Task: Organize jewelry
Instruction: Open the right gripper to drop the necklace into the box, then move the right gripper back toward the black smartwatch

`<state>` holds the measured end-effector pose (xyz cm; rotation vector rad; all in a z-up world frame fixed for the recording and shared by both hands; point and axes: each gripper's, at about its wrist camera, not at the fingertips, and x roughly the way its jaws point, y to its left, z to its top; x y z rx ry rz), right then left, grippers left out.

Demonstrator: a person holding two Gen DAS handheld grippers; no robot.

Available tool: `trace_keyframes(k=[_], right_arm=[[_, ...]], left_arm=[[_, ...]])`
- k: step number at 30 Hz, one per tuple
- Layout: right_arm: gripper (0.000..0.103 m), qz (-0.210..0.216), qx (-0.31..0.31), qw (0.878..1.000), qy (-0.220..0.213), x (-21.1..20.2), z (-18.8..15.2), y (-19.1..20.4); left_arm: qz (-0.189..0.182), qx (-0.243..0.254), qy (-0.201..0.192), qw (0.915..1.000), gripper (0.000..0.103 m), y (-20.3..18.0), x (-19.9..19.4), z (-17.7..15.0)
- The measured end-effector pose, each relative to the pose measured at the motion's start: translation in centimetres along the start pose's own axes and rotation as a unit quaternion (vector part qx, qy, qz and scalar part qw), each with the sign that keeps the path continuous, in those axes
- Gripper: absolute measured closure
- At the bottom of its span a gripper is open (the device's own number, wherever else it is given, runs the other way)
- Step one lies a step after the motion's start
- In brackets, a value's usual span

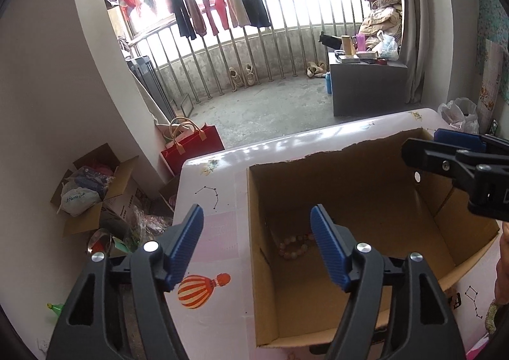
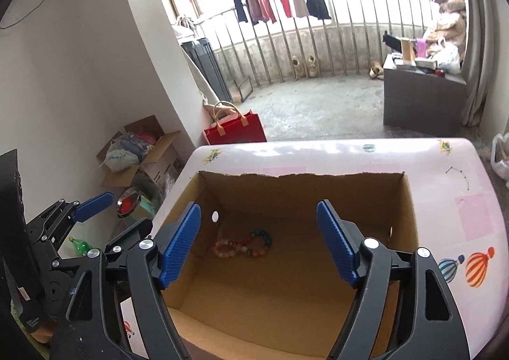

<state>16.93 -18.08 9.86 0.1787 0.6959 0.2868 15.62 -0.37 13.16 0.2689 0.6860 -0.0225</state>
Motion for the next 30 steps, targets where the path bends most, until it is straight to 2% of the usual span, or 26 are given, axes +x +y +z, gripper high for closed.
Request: trace_keyframes(k=[6,13,18,22,30], right_arm=[[0.010,0.003,-0.028,0.999,-0.038,-4.5,-1.9,2.3],[0.008,-0.016,-0.061,0.997,-0.040,-7.4,-6.0,5.0],[0.008,-0.020,-0.073,0.997,-0.010,-7.5,-10.7,5.8],[0.008,-0.056,-0.103,0.993,0.009,-7.1,-13.8,6.1],[0.008,-0.086,-0.116,0.989,0.043,-6.0,-17.2,5.4]], left_arm=[[-0.004,-0.010,-0.022,0.9997,0.021,1.4,-4.8,-2.7],[-0.013,-0.032,-0.001,0.9994,0.017,2.5,-6.9,-7.7],[-0.012,-0.034,0.023,0.9991,0.017,2.5,-6.5,-10.6],[-0.013,-0.043,0.050,0.9978,0.017,2.3,-5.6,-12.6],[-0.013,-0.078,0.102,0.9916,0.017,1.5,-2.9,-15.9]])
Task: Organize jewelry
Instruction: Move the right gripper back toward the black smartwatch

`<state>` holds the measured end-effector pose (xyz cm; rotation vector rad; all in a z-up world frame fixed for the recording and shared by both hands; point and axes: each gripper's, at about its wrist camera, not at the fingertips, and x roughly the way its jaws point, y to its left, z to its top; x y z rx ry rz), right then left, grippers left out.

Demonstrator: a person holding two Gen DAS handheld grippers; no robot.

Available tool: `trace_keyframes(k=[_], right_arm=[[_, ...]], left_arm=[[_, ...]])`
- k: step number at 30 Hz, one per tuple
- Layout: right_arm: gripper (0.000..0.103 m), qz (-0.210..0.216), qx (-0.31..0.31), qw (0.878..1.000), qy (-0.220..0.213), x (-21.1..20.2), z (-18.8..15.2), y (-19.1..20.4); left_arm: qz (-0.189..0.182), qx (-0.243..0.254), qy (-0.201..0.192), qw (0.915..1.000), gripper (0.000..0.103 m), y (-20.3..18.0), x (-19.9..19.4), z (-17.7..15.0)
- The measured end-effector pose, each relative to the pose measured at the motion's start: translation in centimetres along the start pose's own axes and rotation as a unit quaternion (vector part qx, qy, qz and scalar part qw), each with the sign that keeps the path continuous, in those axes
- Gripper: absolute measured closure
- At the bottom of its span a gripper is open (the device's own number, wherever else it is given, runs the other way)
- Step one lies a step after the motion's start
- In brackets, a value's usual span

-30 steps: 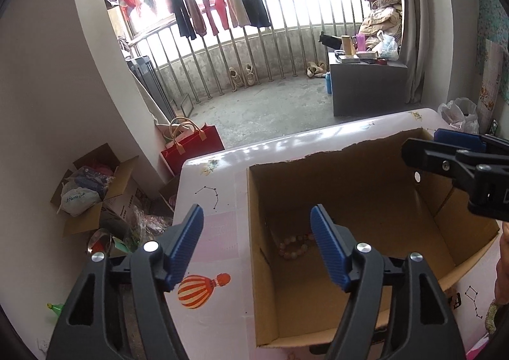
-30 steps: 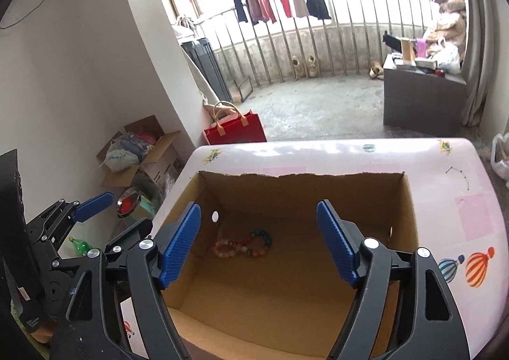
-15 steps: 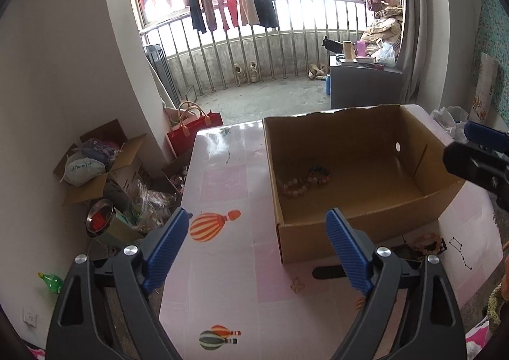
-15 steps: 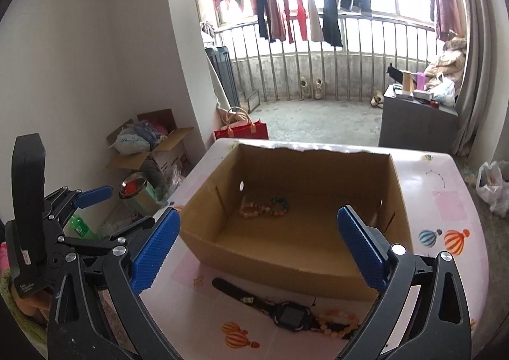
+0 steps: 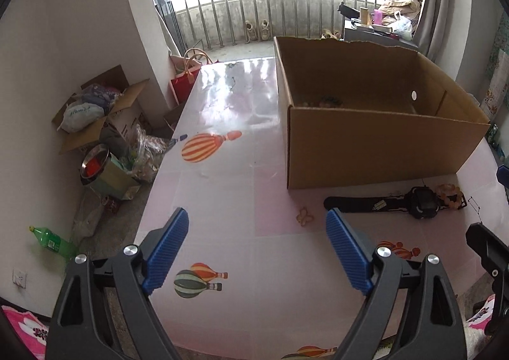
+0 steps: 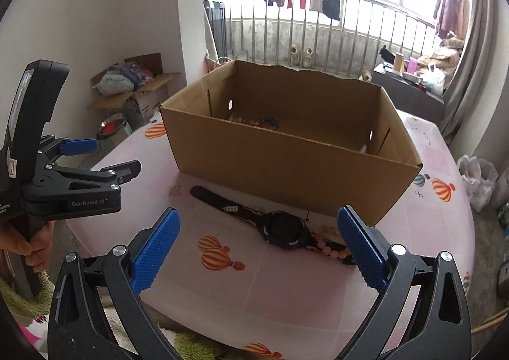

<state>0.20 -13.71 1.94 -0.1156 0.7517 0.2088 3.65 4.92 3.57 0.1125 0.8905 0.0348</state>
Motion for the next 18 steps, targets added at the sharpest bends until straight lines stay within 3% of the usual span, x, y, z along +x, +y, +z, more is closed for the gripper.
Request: trace_keyframes(k=[8,18], right_arm=[[0.008,0.013,0.028,1.000,-0.002,0.9,-1.6,-1.0],[0.008,0.047,0.084,0.995,-0.027,0.8,-4.1,-2.6]], left_arm=[[0.008,0.007,0.013,0.9999,0.017,-1.0,1.7,-0.7],[-0.003,0.021,-0.023,0.9995,0.017,-1.1,1.7,-2.1]])
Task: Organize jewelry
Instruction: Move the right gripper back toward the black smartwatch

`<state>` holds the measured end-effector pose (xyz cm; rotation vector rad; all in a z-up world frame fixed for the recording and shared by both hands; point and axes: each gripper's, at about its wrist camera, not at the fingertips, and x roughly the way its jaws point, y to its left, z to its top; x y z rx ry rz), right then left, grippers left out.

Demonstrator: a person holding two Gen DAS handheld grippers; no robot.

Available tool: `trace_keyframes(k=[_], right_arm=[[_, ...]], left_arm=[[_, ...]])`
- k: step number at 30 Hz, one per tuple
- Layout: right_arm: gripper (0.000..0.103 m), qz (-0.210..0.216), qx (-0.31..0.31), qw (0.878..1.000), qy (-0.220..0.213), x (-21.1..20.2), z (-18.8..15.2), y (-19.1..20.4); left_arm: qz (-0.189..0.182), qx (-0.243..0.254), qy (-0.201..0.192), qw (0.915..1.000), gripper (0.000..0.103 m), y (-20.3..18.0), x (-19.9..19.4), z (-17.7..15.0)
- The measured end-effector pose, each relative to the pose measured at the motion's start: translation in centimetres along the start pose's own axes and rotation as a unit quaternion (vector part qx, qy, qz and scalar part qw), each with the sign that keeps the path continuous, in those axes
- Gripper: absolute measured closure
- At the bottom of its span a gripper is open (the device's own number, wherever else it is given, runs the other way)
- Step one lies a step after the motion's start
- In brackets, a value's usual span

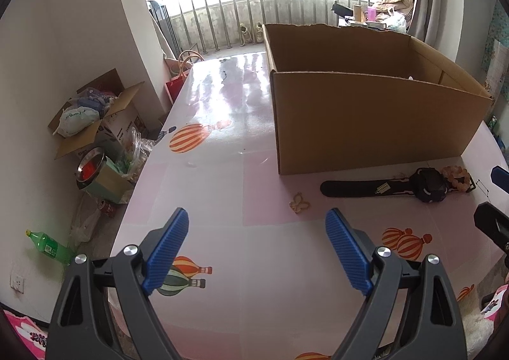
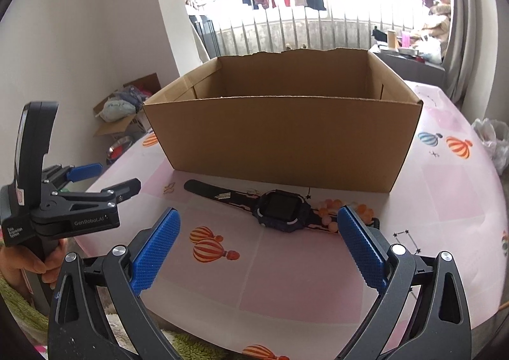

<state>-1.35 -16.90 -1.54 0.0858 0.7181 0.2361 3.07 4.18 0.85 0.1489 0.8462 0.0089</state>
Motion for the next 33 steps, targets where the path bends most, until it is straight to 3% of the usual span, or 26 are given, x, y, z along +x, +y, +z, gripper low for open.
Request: trace_keyframes(k=[10,18,27,33], right_arm=[[0.009,0.025,-0.016,0.999,0.034,0.9,-0.2,1.2],[0.030,0.047,-0.008,0.996,0.073,2.6,-0.4,1.6],[0.057,0.057,0.004,0.994,0.091,3.1,-0.6,1.1],[0.059,0.063,0.002,0.993,0.098,4.1,-1.1,1.4]], left_arm=[[-0.048,0.009,-0.038,0.9981,0.019,-0.1,0.1,-0.9],[-0.102,0.016,-0.041,0.9938,0.042,-0.9,1.1,-0.6],[-0.089,0.053,-0.019,0.9945,0.062,-2.4,3.2,0.1],[-0.083,0.051,0.002,0.9952,0.071,-2.1,4.4,0.3]])
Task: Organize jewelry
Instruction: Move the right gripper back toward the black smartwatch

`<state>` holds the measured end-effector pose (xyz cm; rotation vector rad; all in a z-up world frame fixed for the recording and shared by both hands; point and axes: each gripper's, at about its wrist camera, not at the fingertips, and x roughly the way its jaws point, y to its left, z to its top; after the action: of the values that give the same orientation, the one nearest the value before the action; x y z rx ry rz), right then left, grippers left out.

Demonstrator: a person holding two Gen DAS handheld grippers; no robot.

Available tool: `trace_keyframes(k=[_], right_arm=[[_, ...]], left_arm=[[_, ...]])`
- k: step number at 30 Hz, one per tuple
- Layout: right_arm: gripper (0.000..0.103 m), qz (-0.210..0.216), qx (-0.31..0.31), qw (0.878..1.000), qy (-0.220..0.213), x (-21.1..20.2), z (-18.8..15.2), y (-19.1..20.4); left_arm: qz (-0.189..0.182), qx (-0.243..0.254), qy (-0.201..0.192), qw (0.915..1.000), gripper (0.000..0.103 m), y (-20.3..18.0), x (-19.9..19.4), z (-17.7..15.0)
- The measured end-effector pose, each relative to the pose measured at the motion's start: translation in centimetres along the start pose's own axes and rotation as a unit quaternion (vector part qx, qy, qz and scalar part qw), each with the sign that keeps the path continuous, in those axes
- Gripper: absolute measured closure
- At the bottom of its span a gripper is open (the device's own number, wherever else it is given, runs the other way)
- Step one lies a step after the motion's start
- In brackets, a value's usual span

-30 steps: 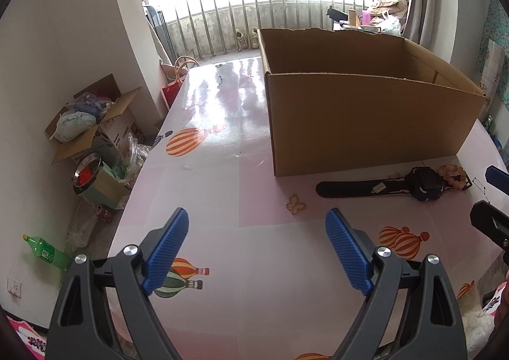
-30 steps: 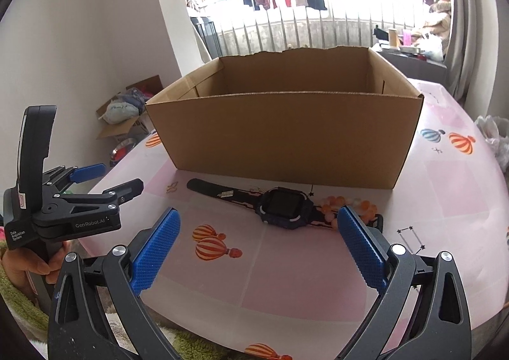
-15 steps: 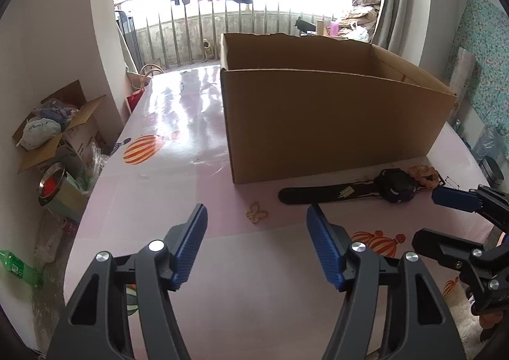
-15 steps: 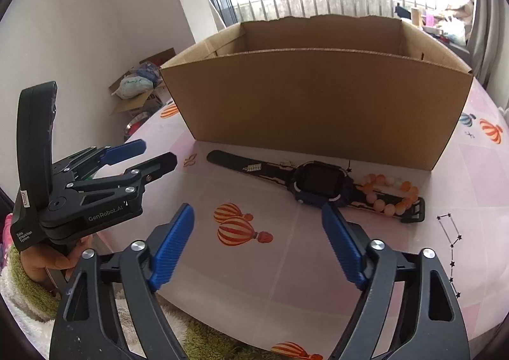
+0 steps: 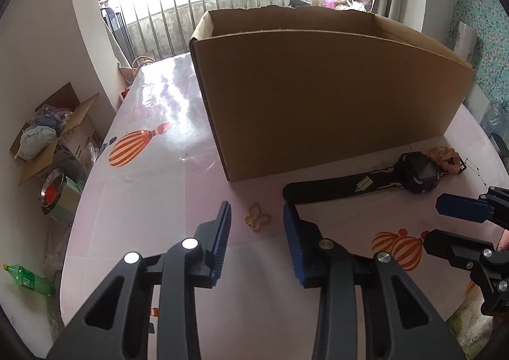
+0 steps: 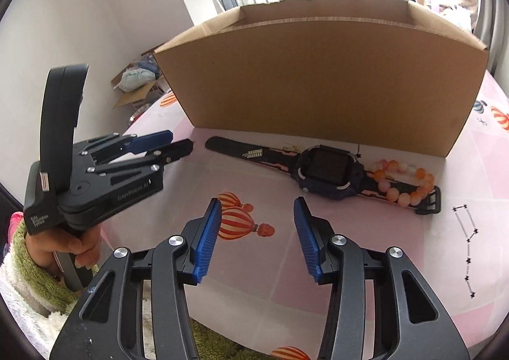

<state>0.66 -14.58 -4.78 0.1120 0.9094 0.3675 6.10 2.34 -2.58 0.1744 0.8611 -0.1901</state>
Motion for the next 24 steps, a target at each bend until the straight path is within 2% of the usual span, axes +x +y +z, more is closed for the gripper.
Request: trace_keyframes(k=[3,10,16,20,24], right_arm=[[0.059,0.008,0.012,1.000,0.007,0.8,-0.1,-0.5],[0.059,0.015,0.026,1.000,0.002,1.0,-0.1,-1.4],[0.059,0.018,0.026,0.999,-0.001,1.1,-0.1,-1.0],[0.059,0.017,0.029,0.999,-0.004,0.8,0.0,-1.4],[0.059,0.014,0.032,0.999,-0.006,0.1,-0.2,-1.8]], left_arm=[[0.005,-0.001,0.019,0.9998,0.073,0.3,0.9,0.0],[-0.001,-0.010,0.030,0.9995,0.073,0.5,1.3,0.4],[-0.014,-0.013,0.034,0.9992,0.083,0.5,1.6,0.8],[-0.016,-0.006,0.034,0.9993,0.095,0.1,1.3,0.7],[-0.012,0.002,0.031,0.9994,0.097,-0.1,1.2,0.4]])
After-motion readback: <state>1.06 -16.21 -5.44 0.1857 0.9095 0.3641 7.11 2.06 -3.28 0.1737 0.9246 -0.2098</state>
